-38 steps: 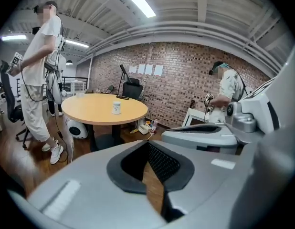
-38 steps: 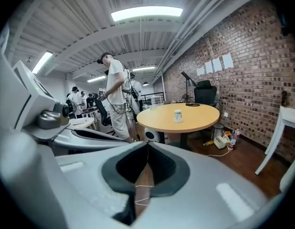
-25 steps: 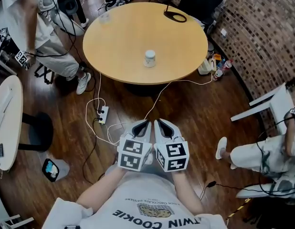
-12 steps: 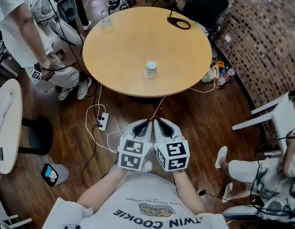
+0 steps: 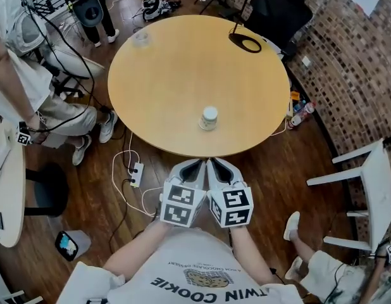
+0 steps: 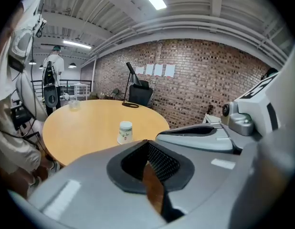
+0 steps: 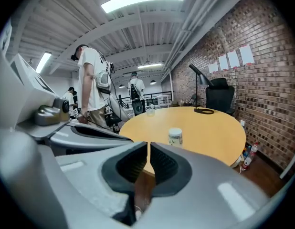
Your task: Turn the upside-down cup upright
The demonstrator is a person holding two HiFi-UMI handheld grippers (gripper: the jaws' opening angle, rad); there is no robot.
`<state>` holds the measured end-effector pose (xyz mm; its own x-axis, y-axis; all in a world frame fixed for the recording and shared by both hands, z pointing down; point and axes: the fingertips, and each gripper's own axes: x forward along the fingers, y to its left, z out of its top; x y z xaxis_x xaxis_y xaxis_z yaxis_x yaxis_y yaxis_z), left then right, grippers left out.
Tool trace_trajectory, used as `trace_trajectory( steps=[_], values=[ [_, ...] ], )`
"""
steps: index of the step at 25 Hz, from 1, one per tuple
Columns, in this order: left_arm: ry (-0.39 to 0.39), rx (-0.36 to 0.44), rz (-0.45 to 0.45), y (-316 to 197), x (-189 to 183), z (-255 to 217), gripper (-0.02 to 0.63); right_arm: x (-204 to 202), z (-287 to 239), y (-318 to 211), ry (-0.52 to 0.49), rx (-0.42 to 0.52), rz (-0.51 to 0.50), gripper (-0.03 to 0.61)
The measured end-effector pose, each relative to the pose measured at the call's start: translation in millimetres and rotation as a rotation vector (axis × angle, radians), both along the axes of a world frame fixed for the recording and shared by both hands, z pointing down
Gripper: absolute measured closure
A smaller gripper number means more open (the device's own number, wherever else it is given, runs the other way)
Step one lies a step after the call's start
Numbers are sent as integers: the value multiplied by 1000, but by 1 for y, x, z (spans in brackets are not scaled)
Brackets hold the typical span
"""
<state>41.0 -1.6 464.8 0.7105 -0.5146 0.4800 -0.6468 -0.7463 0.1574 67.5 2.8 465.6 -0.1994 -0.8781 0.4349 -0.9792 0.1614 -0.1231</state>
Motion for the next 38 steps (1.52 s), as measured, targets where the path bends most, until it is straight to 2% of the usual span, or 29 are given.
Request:
trace_trajectory(
  steps=[6,9,19,22,26,28,33,38],
  values=[
    [20,-10,8,-61,-6,-4,611,2,4,-58,49,-35,28,557],
    [22,-14,23,-85,-6,-6,611,5,9,-84,95,-65,28,517],
    [19,-61,47,-126,-10,13,611,19,37,-144,205,-144,28,436],
    [2,-64,45,-135,-4,18,611,24,47,-156,285,-172,-21,417],
    [-2,-66,11,-153,4,16,611,28,60,-169,451,-213,-152,417],
    [-1,-59,-11,-163,6,15,611,29,68,-174,501,-231,-206,419],
    [3,-52,-75,-182,8,18,611,27,77,-180,529,-241,-294,433],
    [5,-66,-114,-189,8,24,611,27,83,-184,531,-256,-336,503]
  ],
)
